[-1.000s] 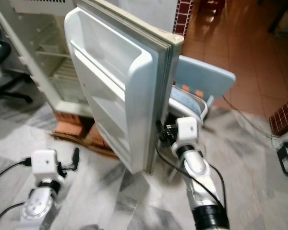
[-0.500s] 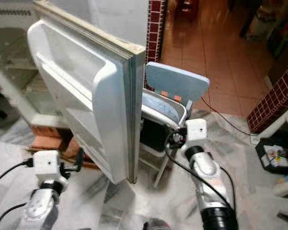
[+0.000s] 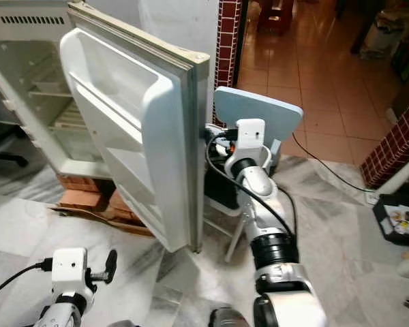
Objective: Restocking fridge
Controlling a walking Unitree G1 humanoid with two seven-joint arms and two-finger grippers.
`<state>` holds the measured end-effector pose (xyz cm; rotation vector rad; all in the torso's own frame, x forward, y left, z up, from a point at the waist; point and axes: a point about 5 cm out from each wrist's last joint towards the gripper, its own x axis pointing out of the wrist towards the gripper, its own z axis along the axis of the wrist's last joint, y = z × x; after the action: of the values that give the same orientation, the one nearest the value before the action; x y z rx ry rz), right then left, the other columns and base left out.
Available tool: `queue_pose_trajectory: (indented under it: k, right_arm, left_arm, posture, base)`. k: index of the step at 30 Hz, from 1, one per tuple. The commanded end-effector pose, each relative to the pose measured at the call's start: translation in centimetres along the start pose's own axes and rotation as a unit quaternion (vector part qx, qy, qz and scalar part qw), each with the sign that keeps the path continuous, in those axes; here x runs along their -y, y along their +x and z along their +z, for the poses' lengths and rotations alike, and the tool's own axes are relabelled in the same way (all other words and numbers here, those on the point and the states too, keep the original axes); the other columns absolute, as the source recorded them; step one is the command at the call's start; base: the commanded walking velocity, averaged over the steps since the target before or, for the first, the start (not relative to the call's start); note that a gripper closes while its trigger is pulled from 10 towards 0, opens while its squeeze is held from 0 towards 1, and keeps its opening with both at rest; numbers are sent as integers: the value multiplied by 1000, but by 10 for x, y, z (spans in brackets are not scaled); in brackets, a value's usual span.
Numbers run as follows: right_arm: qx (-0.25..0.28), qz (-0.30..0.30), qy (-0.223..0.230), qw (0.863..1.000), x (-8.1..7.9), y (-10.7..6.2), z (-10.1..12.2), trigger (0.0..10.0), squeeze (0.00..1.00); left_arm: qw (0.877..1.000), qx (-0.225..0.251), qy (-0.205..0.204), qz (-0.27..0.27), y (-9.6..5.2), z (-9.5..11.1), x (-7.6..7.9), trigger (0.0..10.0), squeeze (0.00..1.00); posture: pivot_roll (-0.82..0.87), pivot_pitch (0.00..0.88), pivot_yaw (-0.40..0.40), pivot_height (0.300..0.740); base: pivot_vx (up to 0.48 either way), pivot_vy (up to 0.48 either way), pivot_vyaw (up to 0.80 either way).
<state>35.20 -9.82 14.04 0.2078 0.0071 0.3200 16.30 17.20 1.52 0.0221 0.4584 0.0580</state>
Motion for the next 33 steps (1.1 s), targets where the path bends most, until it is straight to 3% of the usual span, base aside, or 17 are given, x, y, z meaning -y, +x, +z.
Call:
queue_pose_trajectory:
  k: [1,2,3,5,7,8,9,11,14,15,18,20,25,29,31,33]
  right_arm:
    - [37,171,65,983,-64,7,27,10000,0]
    - [37,171,65,983,-64,7,27,10000,0]
    - [41,204,83,975,-74,5,30,10000,0]
    - [39,305,152,939,-94,-10,40,10000,0]
    - [34,416,210,884,-104,-34,51,10000,0]
    - [34,416,210,884,-104,-34,51,10000,0]
    - [30,466,230,854,-104,-50,55,10000,0]
    - [16,489,237,839,-99,-60,53,10000,0]
    - [-6,483,216,849,-91,-64,42,10000,0]
    - [-19,469,202,860,-86,-63,35,10000,0]
    - [-72,379,138,912,-62,-57,0,10000,0]
    - [-111,278,70,952,-34,-57,-22,10000,0]
    - [-116,219,41,968,-16,-61,-29,10000,0]
    - [-104,114,-13,988,9,-68,-38,10000,0]
    - [-104,114,-13,988,9,-68,-38,10000,0]
    - [-97,69,-33,992,17,-72,-42,10000,0]
  left_arm:
    - [1000,3,7,2,4,5,-3,10000,0]
    - [1000,3,7,2,4,5,-3,10000,0]
    - [1000,2,8,2,5,5,-3,10000,0]
    - [1000,1,11,0,5,4,-3,10000,0]
    - [1000,0,13,-2,5,4,-3,10000,0]
    - [1000,0,13,-2,5,4,-3,10000,0]
    - [1000,-1,14,-3,6,4,-3,10000,0]
    - [1000,-2,16,-4,7,3,-4,10000,0]
    - [1000,-1,18,-7,8,4,-4,10000,0]
    - [1000,0,19,-7,9,5,-4,10000,0]
    - [1000,6,23,-8,12,8,-3,10000,0]
    - [999,27,25,8,15,18,-6,10000,0]
    - [998,54,30,18,16,29,-8,10000,0]
    - [994,104,33,30,17,52,-11,10000,0]
    - [994,104,33,30,17,52,-11,10000,0]
    - [993,112,27,36,18,58,-12,10000,0]
  posture:
    - [61,69,-7,740]
    - [61,69,-7,740]
    - [61,69,-7,740]
    - [60,71,-5,740]
    - [56,72,-5,740]
    - [56,72,-5,740]
    - [52,72,-3,740]
    - [48,71,2,740]
    - [44,71,5,740]
    - [42,70,7,740]
    - [41,70,9,740]
    - [46,70,12,740]
    - [46,72,9,740]
    - [42,74,8,740]
    - [42,74,8,740]
    - [28,76,12,740]
  base:
    - [0,0,0]
    - [0,0,0]
    - [0,0,0]
    - [0,0,0]
    - [0,0,0]
    - [0,0,0]
    - [0,0,0]
    - [0,0,0]
    - [0,0,0]
    - [0,0,0]
    - [0,0,0]
    - [0,0,0]
    - [0,0,0]
    - [0,0,0]
    - [0,0,0]
    - [0,176,0]
